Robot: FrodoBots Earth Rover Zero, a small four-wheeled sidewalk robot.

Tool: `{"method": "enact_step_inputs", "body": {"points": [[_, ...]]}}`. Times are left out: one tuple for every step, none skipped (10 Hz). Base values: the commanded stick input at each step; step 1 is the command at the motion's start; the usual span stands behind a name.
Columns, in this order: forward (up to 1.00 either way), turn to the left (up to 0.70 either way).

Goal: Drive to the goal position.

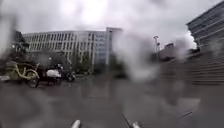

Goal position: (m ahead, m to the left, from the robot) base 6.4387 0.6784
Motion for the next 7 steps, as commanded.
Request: {"method": "enact_step_inputs", "body": {"points": [[0.7,0.0],[0.7,0.0],[0.7,0.0],[0.7,0.0],[0.7,0.0],[0.7,0.0],[0.7,0.0]]}}
